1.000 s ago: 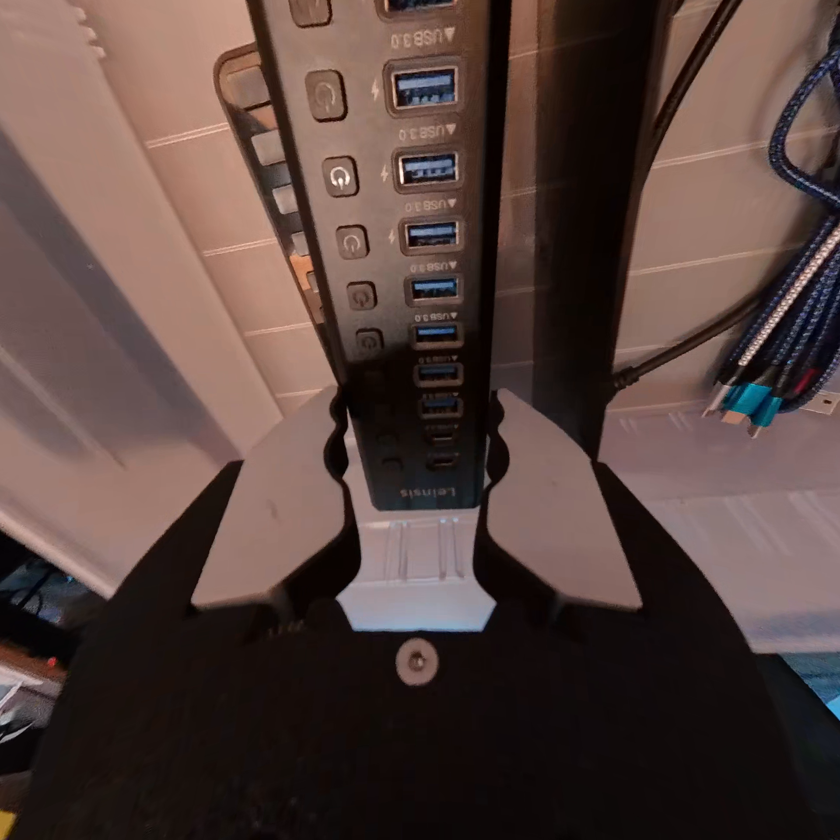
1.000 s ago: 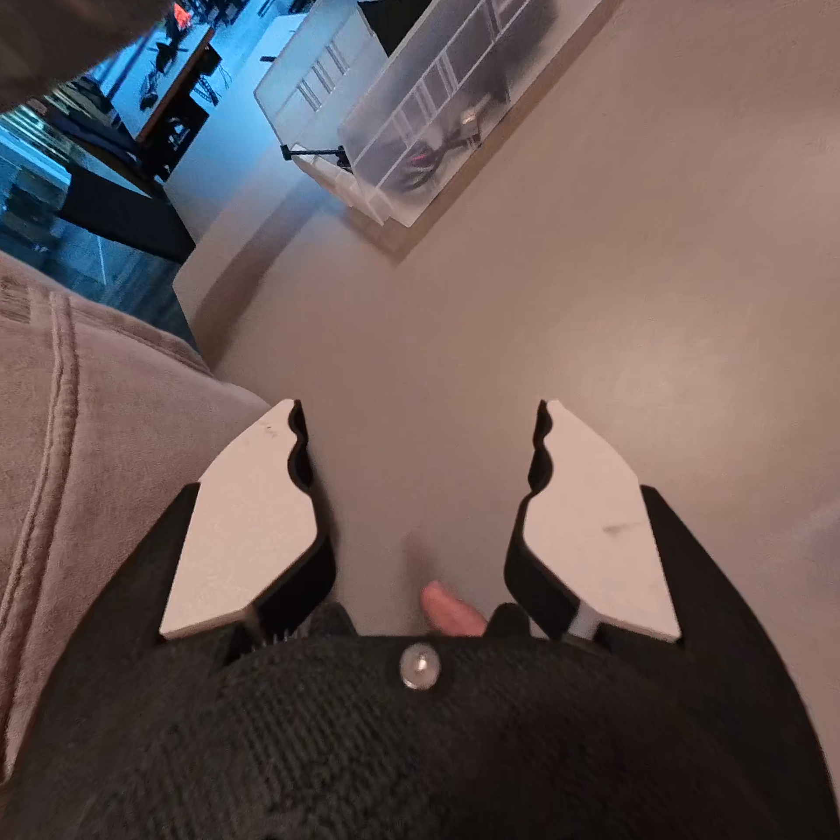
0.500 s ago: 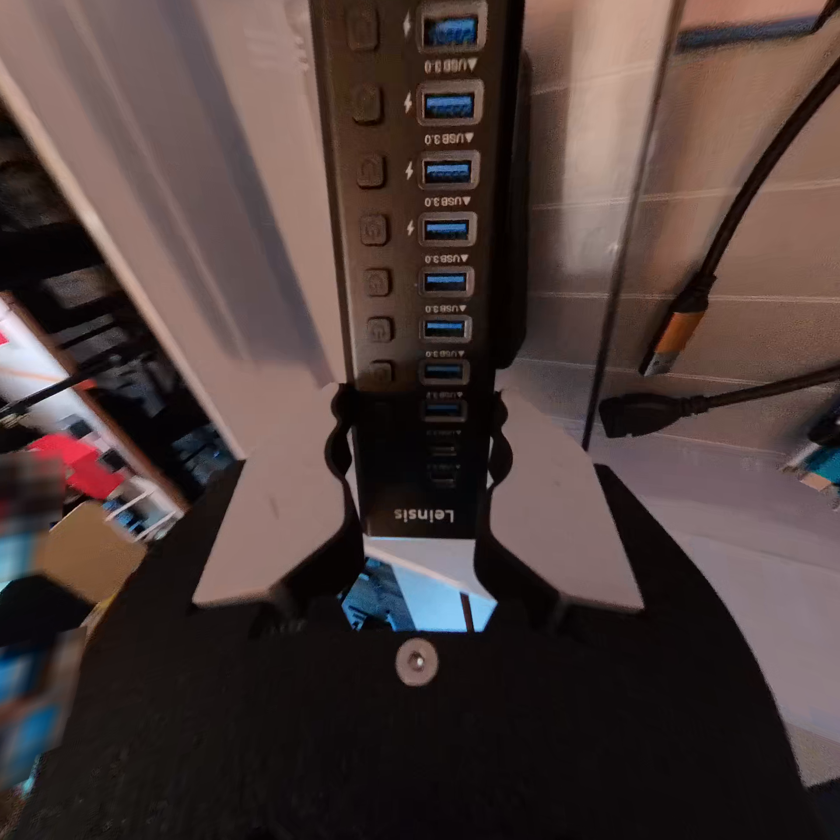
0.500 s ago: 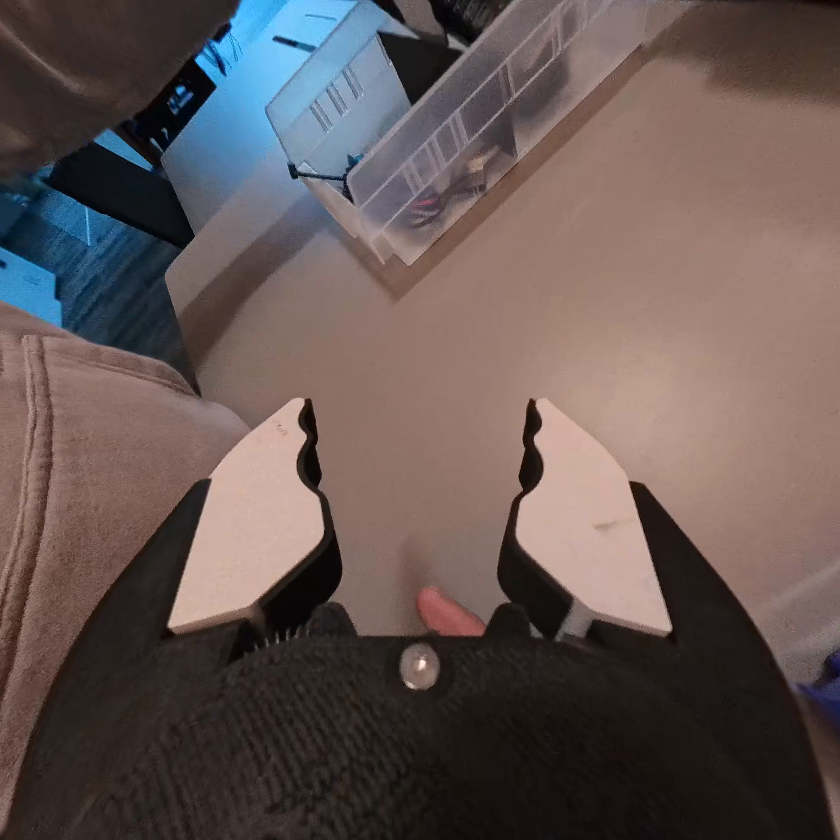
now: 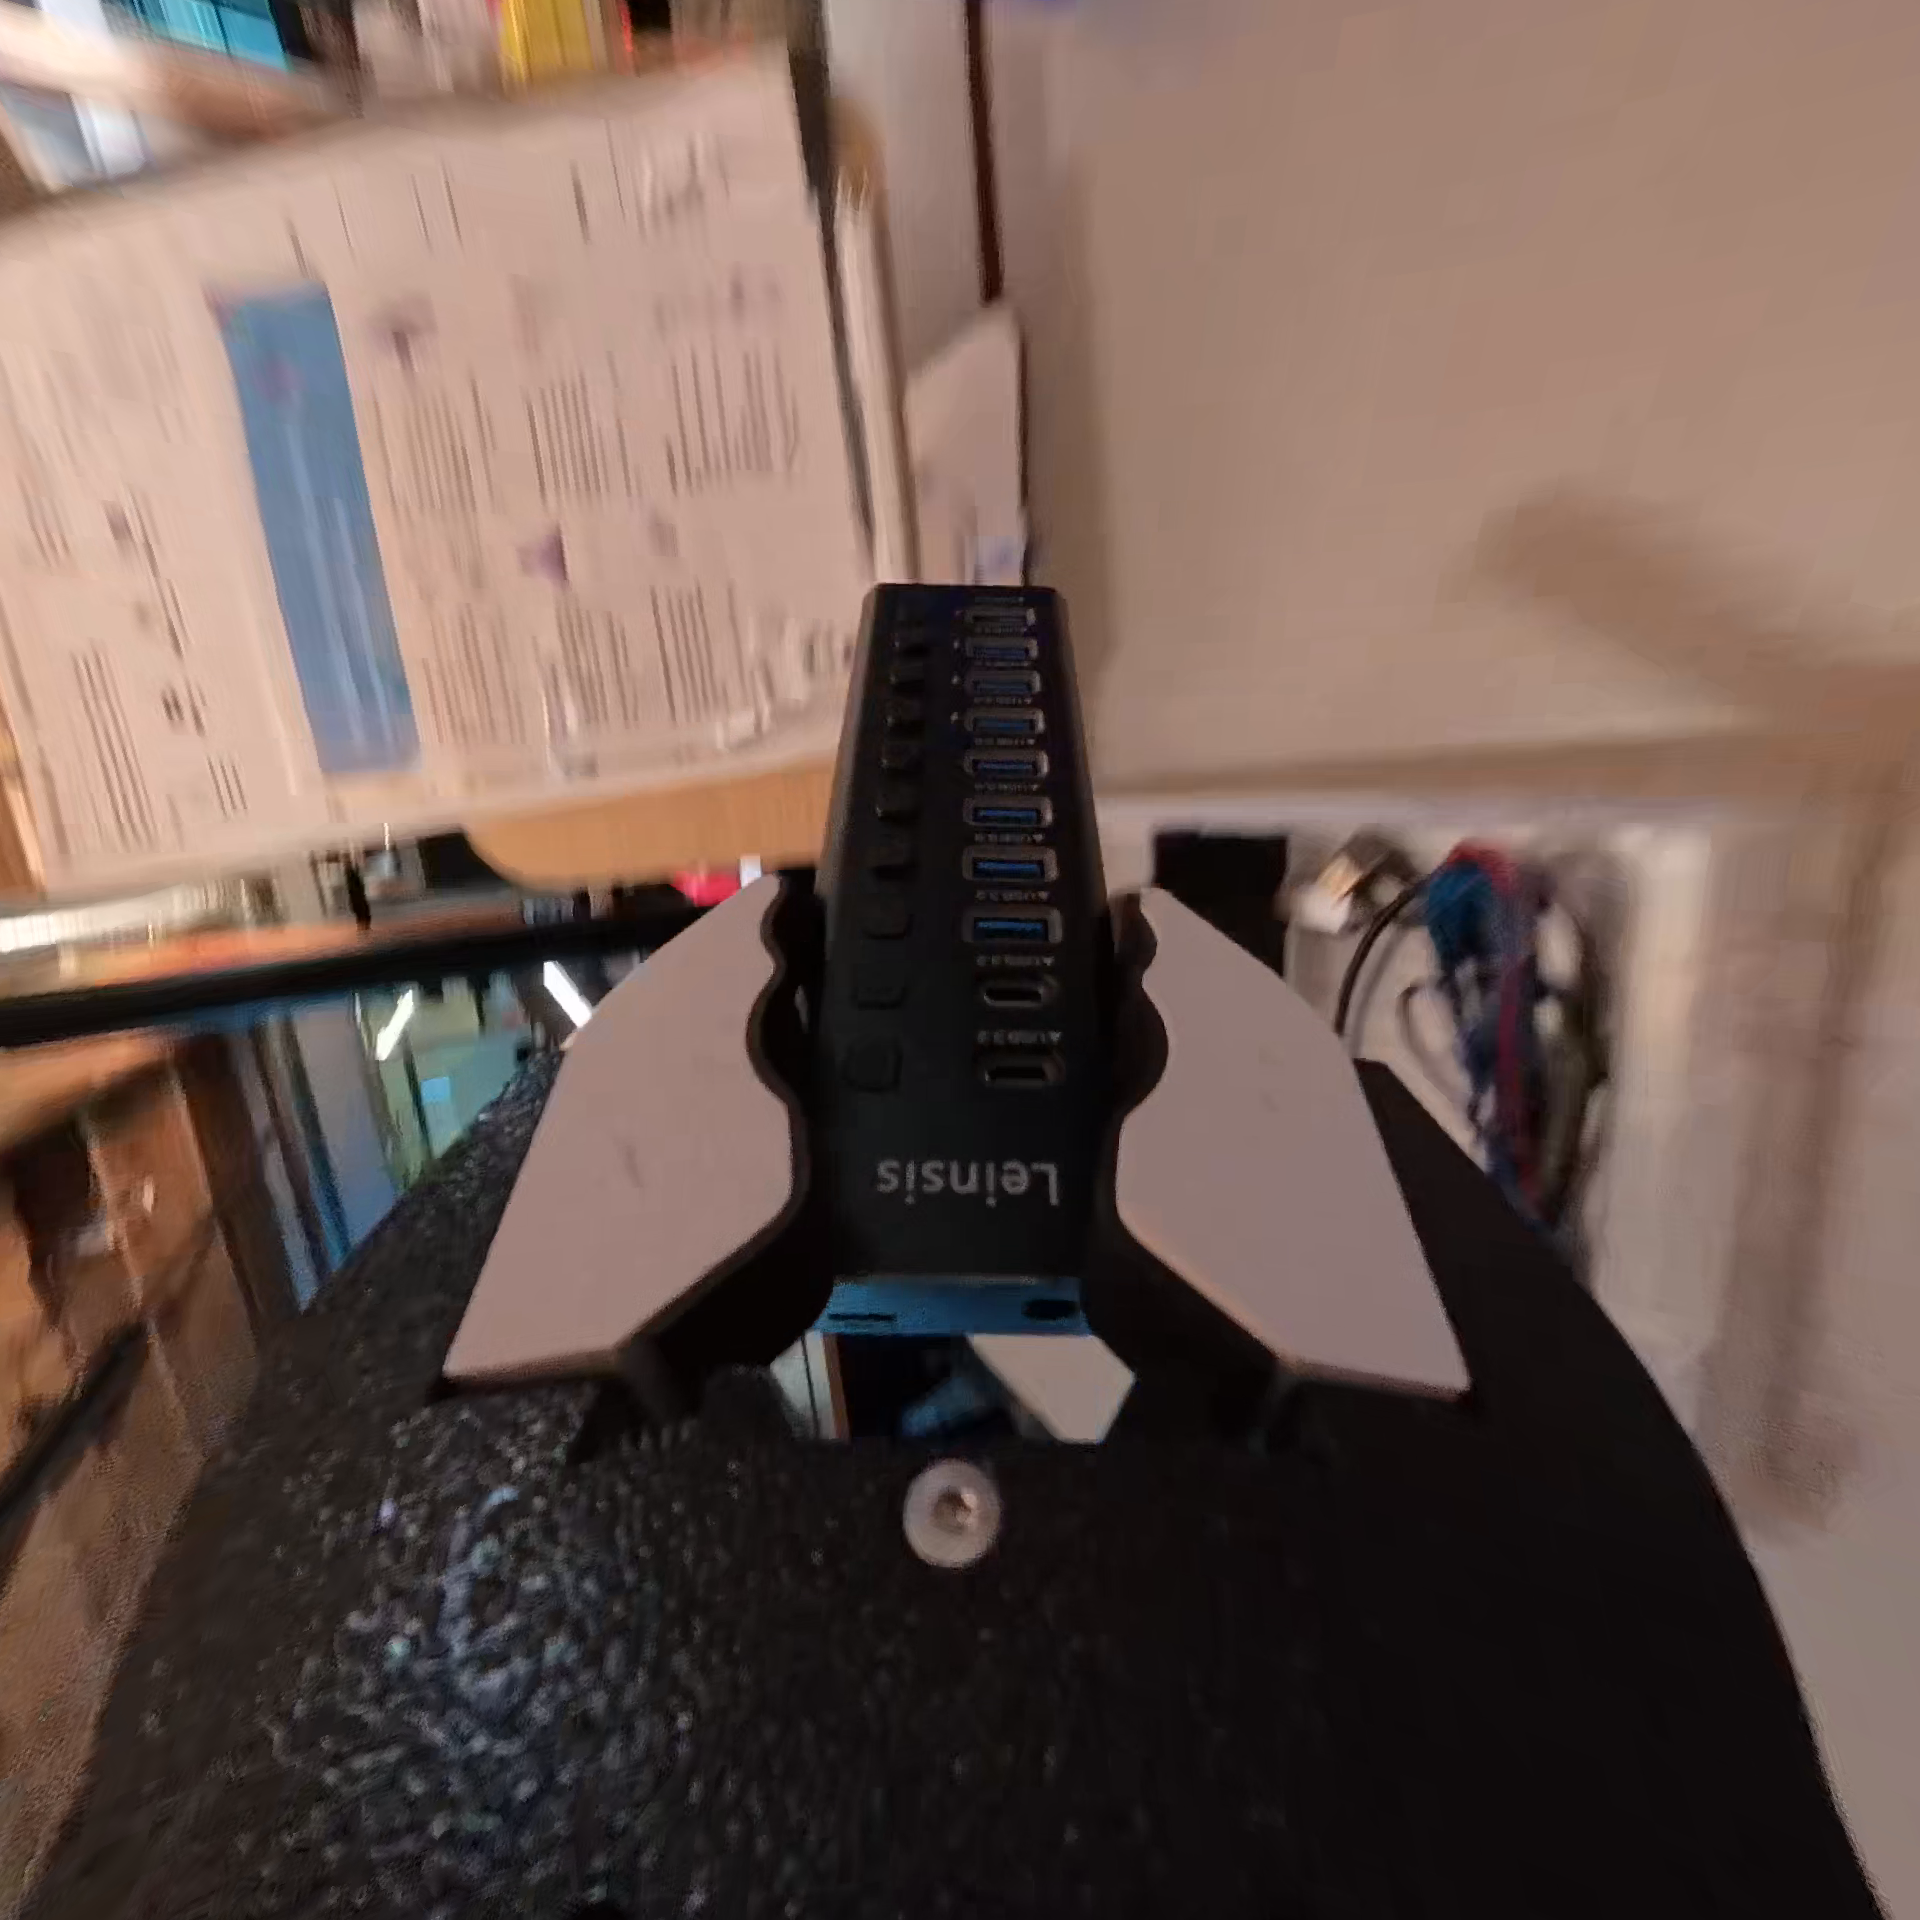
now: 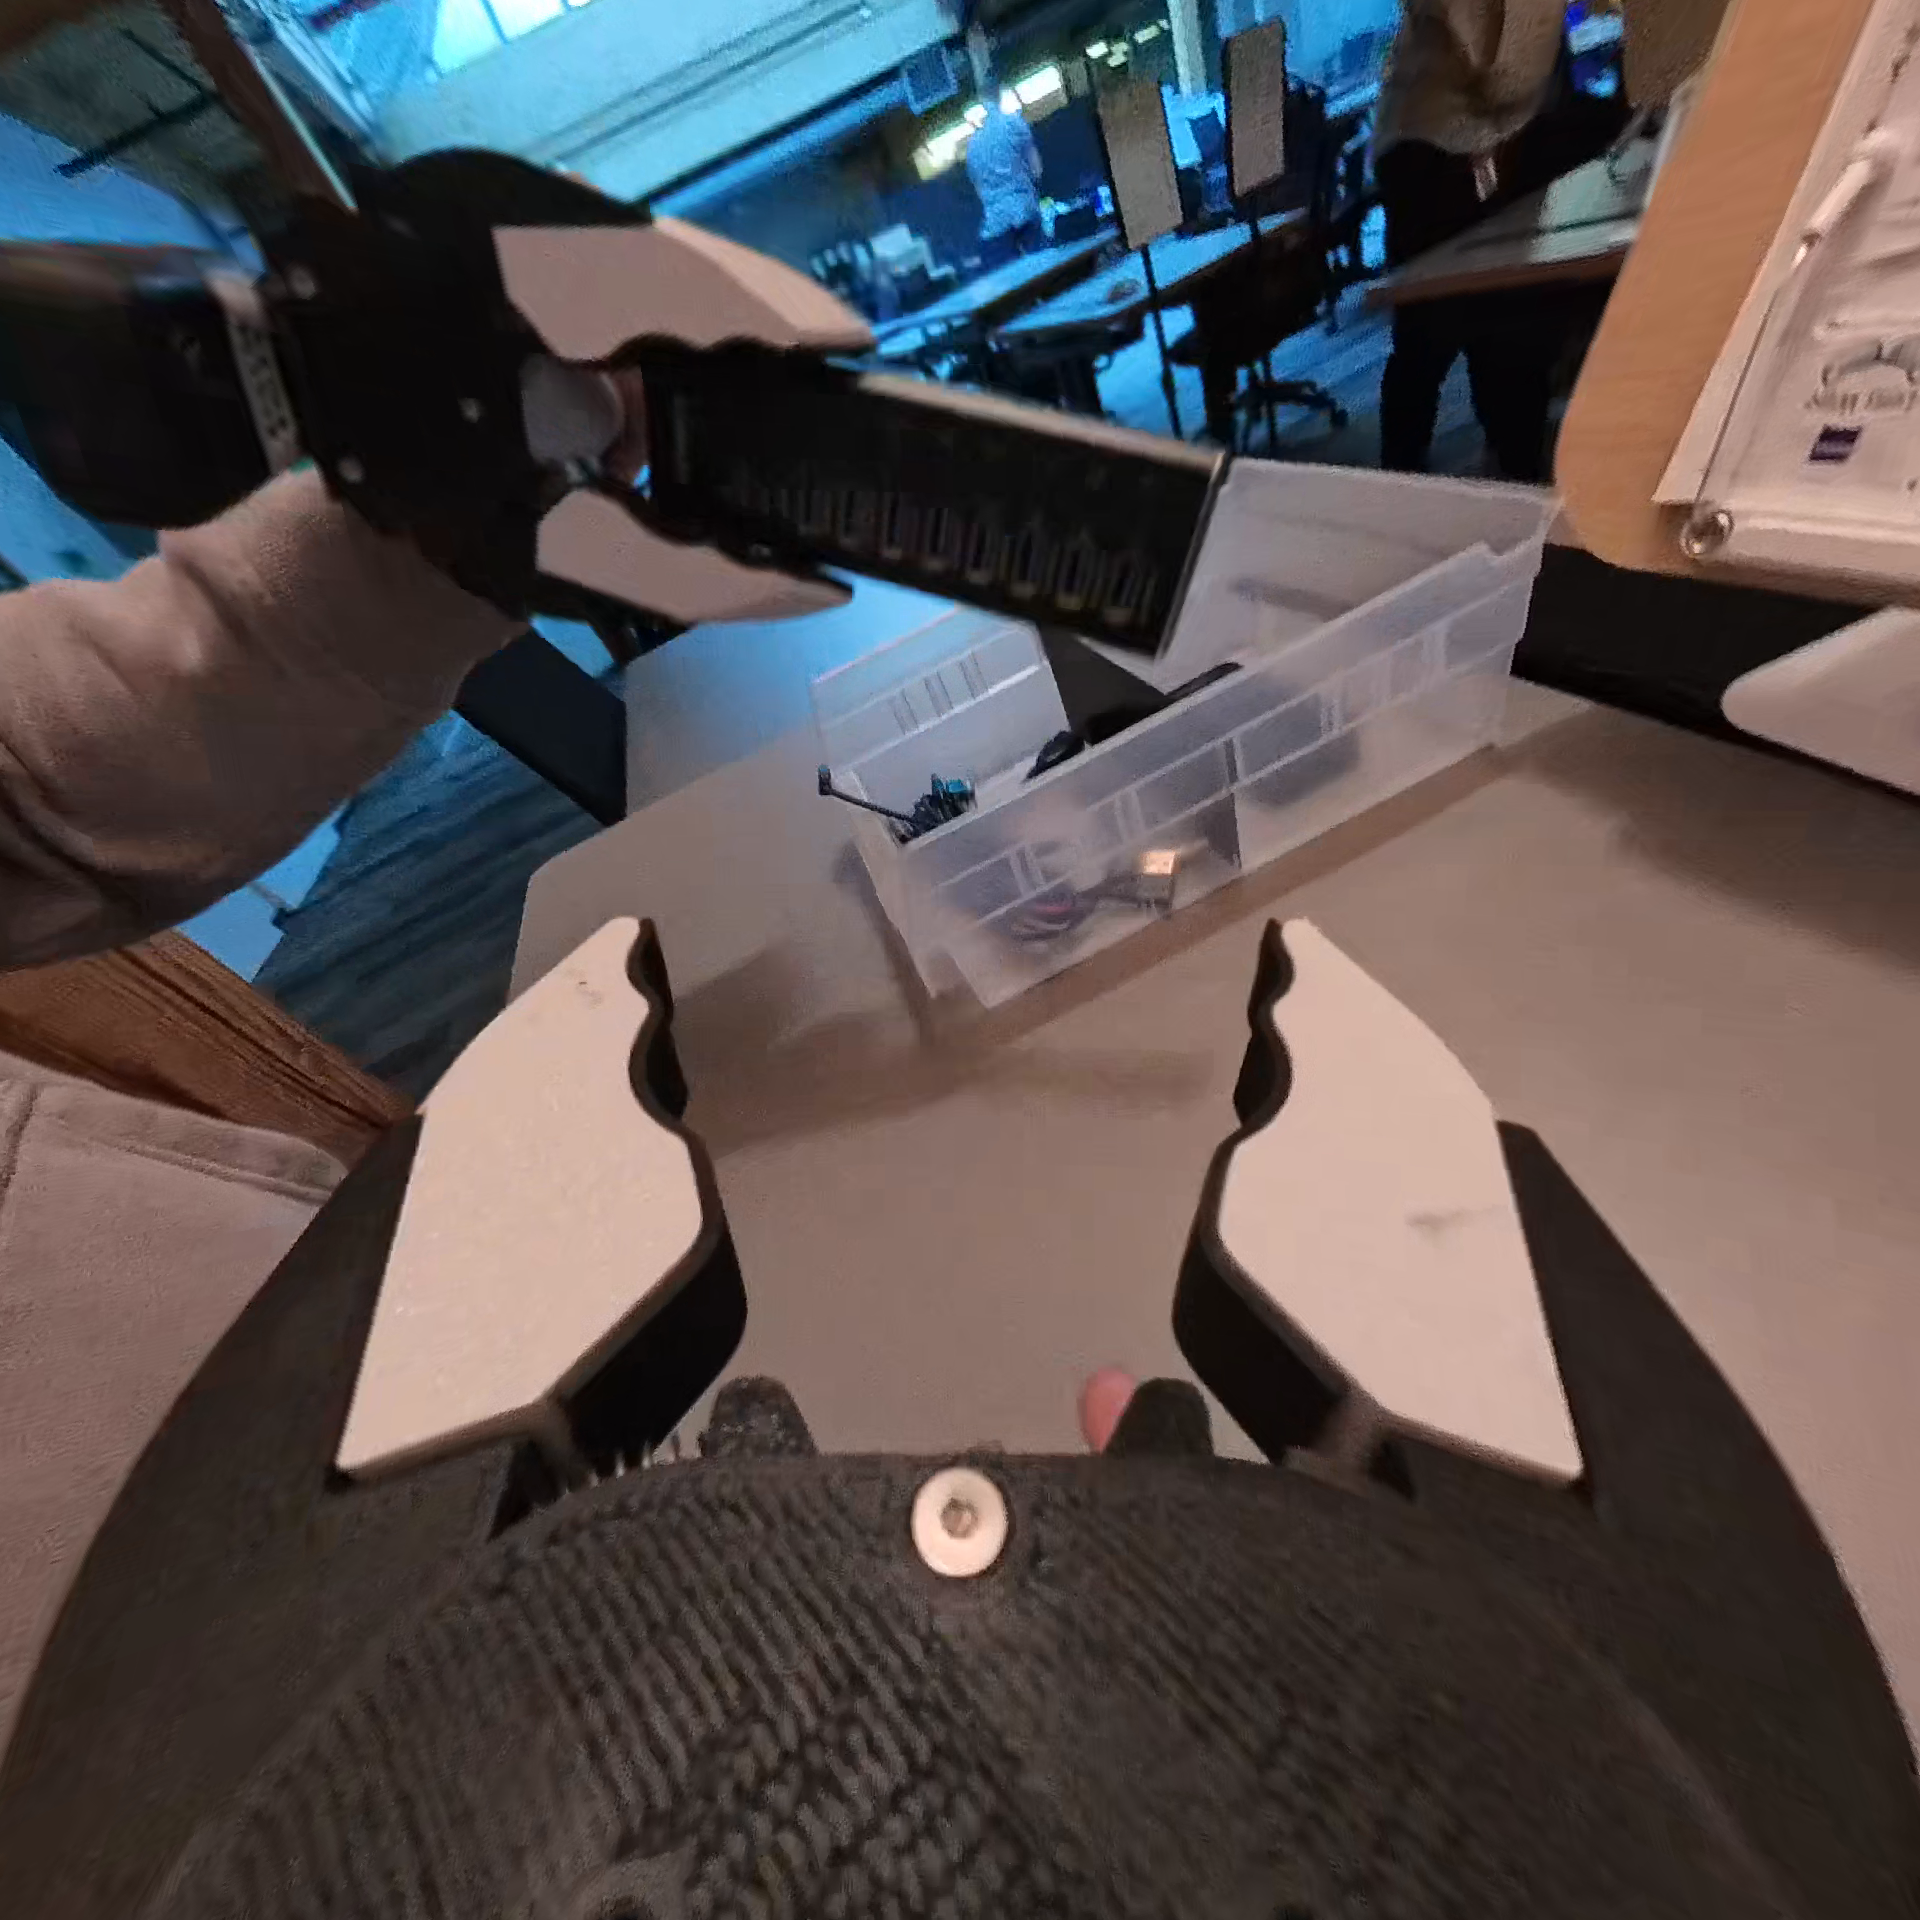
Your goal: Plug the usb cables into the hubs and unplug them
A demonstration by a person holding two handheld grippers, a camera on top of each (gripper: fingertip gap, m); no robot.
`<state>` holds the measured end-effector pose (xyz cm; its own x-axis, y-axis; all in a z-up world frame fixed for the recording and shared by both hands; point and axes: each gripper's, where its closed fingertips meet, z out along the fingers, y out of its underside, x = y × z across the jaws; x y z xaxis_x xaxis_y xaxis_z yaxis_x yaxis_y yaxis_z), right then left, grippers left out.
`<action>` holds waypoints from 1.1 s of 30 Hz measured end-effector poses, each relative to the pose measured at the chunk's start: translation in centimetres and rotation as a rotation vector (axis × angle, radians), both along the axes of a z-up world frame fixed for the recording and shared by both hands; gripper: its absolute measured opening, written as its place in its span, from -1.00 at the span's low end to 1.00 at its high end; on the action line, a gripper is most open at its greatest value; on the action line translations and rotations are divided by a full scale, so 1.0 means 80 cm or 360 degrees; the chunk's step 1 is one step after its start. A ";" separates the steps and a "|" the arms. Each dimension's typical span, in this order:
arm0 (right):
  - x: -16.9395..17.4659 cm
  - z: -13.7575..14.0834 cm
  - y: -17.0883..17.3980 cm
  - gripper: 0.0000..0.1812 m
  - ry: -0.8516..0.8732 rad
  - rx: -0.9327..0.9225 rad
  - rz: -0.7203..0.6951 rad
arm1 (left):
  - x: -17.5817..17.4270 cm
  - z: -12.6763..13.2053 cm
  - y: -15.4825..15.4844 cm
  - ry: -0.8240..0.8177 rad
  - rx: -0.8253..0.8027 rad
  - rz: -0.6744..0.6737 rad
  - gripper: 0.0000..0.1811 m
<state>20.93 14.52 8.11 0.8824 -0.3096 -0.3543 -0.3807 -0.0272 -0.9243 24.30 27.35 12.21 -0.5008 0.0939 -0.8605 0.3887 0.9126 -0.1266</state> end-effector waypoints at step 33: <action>-0.070 0.086 -0.023 -0.66 0.0075 0.0806 0.0309 | -0.098 0.032 -0.139 0.1936 -0.3001 -0.0271 -0.51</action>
<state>15.34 12.71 14.96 0.8858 0.0772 -0.4576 -0.4546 0.3433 -0.8219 16.45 16.19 14.74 -0.7724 -0.1190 0.6240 -0.4854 -0.5231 -0.7006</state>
